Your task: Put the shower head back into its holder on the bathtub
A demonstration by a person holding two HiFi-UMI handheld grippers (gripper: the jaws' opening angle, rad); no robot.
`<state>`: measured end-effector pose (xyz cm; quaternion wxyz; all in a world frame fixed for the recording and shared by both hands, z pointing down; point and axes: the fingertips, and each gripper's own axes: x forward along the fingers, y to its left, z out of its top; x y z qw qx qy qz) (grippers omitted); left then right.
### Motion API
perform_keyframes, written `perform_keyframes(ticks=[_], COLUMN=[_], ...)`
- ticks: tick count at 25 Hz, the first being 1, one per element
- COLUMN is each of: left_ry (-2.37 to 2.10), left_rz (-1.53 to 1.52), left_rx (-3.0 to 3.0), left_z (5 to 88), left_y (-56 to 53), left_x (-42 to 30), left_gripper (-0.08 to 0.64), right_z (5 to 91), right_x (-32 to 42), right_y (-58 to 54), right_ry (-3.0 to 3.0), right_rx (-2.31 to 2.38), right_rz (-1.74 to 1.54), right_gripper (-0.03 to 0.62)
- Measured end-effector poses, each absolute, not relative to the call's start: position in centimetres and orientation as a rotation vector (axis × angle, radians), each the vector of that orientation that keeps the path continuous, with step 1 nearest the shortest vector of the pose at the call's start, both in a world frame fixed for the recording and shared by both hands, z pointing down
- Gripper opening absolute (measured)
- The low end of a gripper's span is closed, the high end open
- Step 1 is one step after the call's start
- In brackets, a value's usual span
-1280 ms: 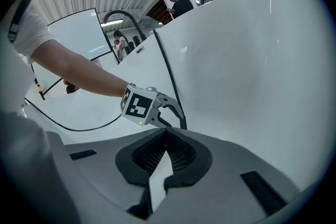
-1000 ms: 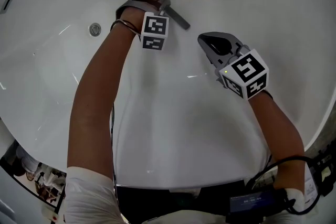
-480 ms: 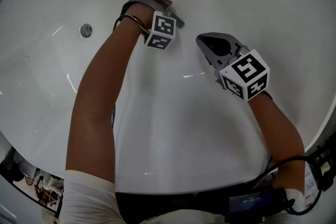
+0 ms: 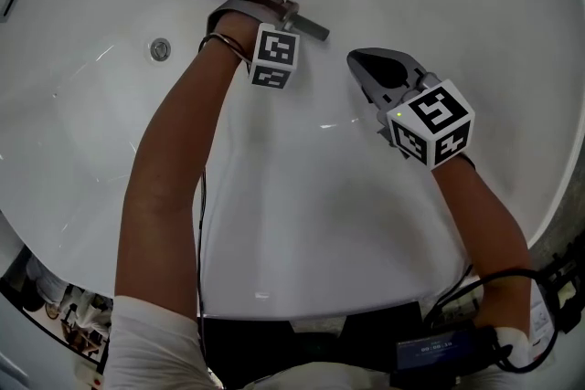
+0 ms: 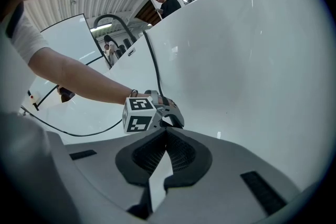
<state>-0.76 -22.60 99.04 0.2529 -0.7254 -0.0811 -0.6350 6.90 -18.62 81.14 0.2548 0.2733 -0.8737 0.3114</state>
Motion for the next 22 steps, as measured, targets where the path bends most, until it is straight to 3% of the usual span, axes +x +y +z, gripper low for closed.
perform_keyframes(ticks=[10, 22], left_ry=[0.162, 0.966], left_rz=[-1.601, -1.008], left_rx=[-2.235, -2.673], left_z=[84.1, 58.4], left_y=[-23.5, -23.2], left_x=[-0.8, -2.3], left_gripper=[0.130, 0.129], right_z=[71.3, 60.0], right_x=[7.6, 8.7], right_y=[-20.0, -18.3], right_ry=[-2.404, -2.424], right_rx=[0.935, 1.286], right_rz=[0.851, 1.056], right_gripper=[0.008, 0.008])
